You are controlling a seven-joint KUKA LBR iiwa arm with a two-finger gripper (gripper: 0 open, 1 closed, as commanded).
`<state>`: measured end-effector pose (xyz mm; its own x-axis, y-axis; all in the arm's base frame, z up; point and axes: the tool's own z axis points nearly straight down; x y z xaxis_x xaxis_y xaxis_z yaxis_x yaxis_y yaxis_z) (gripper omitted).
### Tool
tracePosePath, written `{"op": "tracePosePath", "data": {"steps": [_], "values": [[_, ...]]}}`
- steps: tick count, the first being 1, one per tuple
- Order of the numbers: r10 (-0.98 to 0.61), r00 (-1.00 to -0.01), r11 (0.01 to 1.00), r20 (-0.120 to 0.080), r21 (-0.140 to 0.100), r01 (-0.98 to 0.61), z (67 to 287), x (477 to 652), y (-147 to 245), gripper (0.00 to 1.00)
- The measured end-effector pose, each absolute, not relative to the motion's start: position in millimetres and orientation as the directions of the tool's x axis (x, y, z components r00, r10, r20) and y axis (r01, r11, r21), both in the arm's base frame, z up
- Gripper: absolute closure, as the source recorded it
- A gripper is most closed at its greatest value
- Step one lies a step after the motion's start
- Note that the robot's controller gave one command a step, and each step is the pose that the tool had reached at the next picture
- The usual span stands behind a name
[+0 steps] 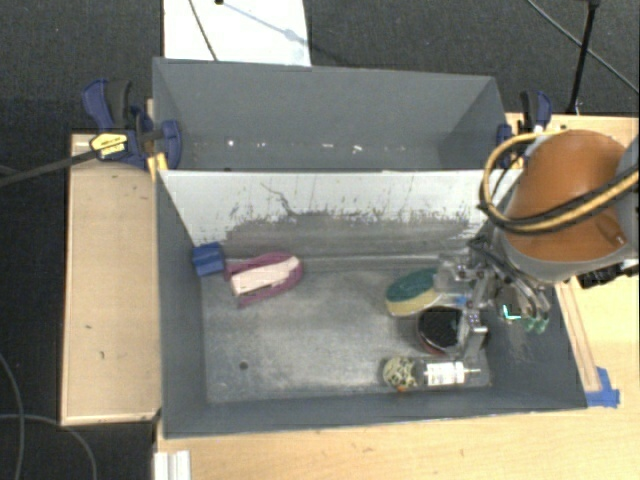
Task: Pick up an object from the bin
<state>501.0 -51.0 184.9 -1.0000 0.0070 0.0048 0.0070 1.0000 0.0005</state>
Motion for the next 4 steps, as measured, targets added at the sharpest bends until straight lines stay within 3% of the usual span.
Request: {"op": "tracePosePath", "data": {"steps": [1, 4], "values": [[-0.118, -0.993, 0.993, -0.008, 0.002, -0.118, 69.9, 580.2, -55.6, 0.0], [-0.124, -0.992, 0.992, -0.015, 0.002, -0.124, 72.1, 582.7, -54.8, 0.0]]}}
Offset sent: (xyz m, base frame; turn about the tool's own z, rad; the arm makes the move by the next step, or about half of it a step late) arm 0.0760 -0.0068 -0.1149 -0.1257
